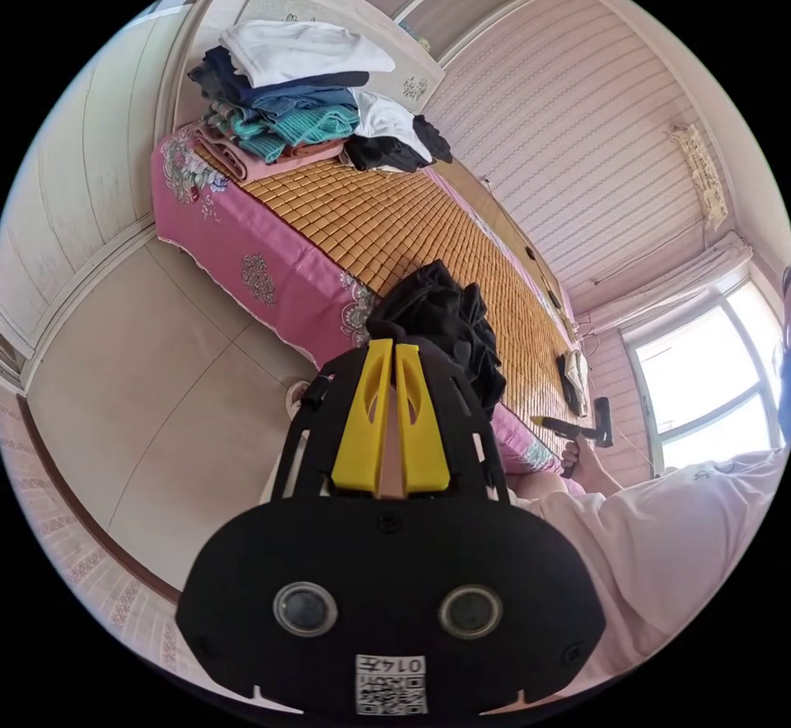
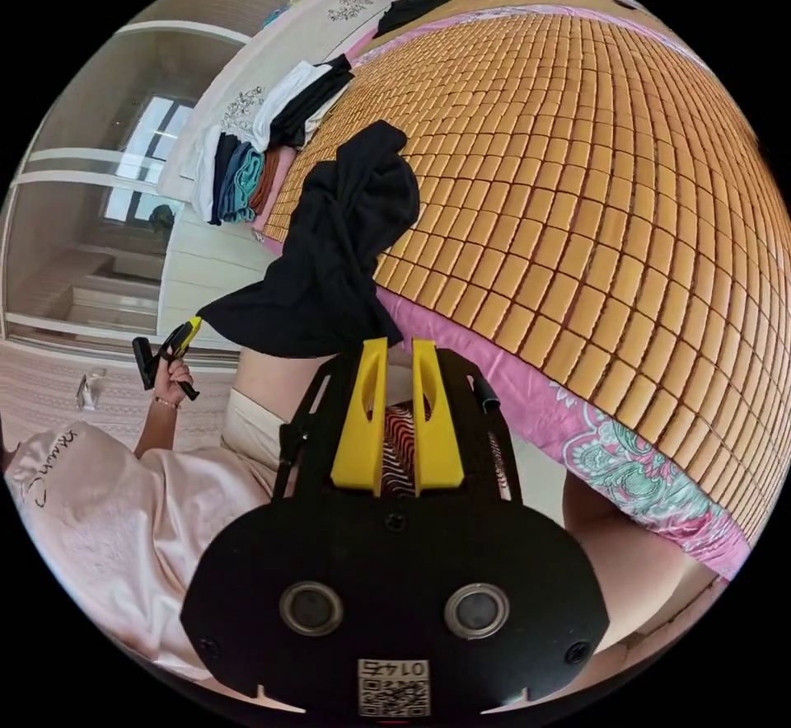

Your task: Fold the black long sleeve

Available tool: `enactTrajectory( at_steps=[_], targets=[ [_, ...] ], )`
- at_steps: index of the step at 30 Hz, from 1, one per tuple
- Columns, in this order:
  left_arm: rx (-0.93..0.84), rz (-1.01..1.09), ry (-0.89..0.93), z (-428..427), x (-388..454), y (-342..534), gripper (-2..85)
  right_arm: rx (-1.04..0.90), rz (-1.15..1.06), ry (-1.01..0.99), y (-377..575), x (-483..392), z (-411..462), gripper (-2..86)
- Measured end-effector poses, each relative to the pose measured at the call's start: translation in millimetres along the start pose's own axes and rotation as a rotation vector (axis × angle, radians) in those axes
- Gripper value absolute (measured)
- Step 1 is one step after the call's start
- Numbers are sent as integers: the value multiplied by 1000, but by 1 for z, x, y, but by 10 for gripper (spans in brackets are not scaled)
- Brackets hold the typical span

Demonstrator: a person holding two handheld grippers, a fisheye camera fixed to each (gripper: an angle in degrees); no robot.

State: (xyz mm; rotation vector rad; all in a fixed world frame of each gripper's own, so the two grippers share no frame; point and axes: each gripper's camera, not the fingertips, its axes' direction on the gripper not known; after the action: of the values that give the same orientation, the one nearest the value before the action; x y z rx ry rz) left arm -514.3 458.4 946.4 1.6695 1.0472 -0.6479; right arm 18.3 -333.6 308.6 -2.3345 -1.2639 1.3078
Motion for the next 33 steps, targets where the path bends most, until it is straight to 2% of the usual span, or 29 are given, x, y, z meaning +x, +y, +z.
enactTrajectory(
  at_steps=[6, 11, 14, 15, 17, 20, 22, 25, 30, 33],
  targets=[
    [7, -10, -19, -14, 8, -2, -10, -52, -4, -206, -10, -6, 20, 106],
    [5, -2, -23, -25, 19, 0, -10, -176, -84, -105, -19, -33, 50, 132],
    [13, 5, -13, -32, 25, 2, -10, -200, -69, -43, -26, -39, 60, 83],
    [18, 5, -9, -34, 26, 2, -10, -183, -58, -24, -26, -41, 57, 39],
    [51, 12, 9, -42, 32, 3, -10, -110, -59, -17, -21, -44, 35, 22],
    [92, 79, 25, -56, 50, -1, -10, -32, -94, -81, -8, -45, -20, 10],
    [132, 112, 52, -67, 63, -5, -10, 88, -98, -197, 6, -40, -85, 5],
    [260, 156, 191, -94, 89, -24, -10, 272, -163, -338, 19, -46, -183, 2],
    [474, 325, 421, -152, 166, -84, -10, 593, -397, -332, 37, -106, -364, 1],
    [596, 429, 520, -202, 227, -116, -10, 774, -515, -229, 69, -154, -469, 1]
  ],
)
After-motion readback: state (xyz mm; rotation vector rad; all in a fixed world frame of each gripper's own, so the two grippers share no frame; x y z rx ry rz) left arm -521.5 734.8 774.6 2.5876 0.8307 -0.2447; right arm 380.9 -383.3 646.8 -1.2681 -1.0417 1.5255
